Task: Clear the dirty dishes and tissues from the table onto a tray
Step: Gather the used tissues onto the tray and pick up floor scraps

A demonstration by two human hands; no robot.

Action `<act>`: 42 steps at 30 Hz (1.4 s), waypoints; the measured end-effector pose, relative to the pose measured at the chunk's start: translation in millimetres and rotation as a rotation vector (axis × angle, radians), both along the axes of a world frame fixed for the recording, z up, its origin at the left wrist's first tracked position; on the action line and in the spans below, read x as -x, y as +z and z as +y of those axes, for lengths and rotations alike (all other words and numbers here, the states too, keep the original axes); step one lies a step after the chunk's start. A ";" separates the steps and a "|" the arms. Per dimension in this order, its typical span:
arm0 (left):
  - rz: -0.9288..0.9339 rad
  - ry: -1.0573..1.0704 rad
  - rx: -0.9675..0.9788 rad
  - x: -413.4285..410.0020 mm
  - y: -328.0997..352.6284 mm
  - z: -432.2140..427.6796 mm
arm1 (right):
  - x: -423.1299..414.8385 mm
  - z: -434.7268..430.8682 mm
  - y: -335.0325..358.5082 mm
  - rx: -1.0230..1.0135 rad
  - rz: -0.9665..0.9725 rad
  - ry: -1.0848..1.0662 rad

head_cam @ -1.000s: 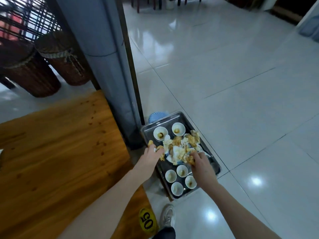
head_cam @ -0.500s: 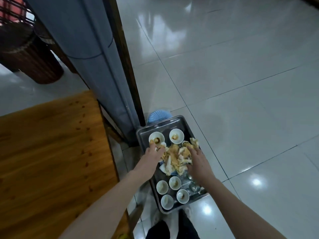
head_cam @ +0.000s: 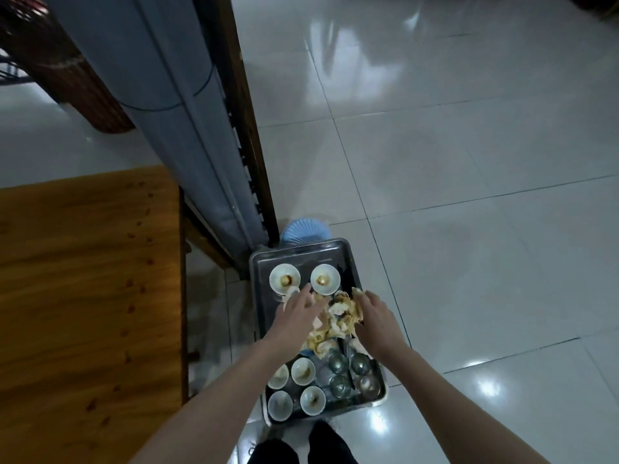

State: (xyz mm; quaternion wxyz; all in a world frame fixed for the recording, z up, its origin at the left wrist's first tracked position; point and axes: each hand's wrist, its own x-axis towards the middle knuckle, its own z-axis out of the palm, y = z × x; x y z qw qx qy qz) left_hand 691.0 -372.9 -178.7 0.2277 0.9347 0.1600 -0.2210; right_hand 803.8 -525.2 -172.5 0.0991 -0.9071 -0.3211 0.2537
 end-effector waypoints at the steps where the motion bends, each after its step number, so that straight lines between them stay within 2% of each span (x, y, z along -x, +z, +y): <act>1: 0.046 0.025 -0.019 -1.4 -0.3 -2.6 | -4.9 -1.4 0.0 0.005 -0.001 0.007; 11: 0.102 0.151 -0.126 10.1 7.4 3.7 | -29.7 9.7 13.8 -0.016 -0.013 0.110; 22: 0.122 0.359 -0.278 75.2 44.8 32.9 | 13.0 59.9 37.1 -0.108 -0.101 0.341; 28: 0.068 0.464 -0.305 150.5 61.3 48.8 | 77.4 87.0 48.9 -0.126 -0.124 0.435; 42: 0.032 0.605 -0.316 388.3 75.4 91.7 | 304.6 149.5 64.2 -0.194 -0.136 0.492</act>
